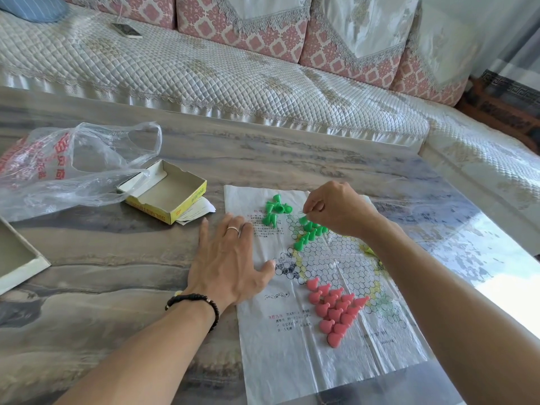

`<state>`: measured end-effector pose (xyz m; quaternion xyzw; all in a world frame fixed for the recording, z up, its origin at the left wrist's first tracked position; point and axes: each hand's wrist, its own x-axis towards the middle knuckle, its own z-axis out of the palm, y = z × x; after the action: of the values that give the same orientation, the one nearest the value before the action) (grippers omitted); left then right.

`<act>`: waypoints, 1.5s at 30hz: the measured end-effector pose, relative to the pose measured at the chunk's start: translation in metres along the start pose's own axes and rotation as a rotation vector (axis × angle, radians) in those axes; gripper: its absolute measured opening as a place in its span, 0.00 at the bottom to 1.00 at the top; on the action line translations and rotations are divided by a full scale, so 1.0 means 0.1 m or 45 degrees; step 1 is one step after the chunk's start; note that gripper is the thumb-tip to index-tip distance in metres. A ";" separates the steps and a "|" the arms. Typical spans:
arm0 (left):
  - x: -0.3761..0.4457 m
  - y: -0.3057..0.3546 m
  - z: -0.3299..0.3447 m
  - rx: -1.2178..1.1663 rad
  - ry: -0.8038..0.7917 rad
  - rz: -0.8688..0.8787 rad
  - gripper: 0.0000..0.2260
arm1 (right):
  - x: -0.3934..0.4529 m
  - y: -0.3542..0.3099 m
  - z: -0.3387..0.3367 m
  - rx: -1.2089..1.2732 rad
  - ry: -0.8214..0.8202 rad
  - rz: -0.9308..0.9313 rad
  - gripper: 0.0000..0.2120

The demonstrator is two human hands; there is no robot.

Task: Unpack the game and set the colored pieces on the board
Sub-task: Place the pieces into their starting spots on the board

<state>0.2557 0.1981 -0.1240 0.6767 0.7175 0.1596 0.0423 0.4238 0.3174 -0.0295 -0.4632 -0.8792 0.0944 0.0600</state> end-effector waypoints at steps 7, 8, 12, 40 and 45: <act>0.00 0.00 0.01 0.008 0.015 0.007 0.33 | 0.03 0.01 0.09 -0.123 -0.081 -0.071 0.09; 0.00 0.00 0.01 0.006 0.017 0.006 0.33 | 0.04 0.02 0.10 -0.132 -0.084 -0.074 0.09; 0.00 -0.01 0.01 -0.001 0.018 0.004 0.33 | 0.06 0.01 0.11 -0.155 -0.109 -0.053 0.11; -0.01 0.02 -0.02 -0.008 -0.025 -0.030 0.36 | 0.27 -0.29 0.44 -0.024 0.023 0.050 0.07; -0.02 0.02 -0.05 0.001 -0.028 -0.031 0.36 | 0.25 -0.22 0.29 0.119 0.179 0.083 0.05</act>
<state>0.2569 0.1956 -0.1192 0.6697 0.7252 0.1513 0.0520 0.3864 0.3224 -0.0524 -0.4936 -0.8520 0.1043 0.1399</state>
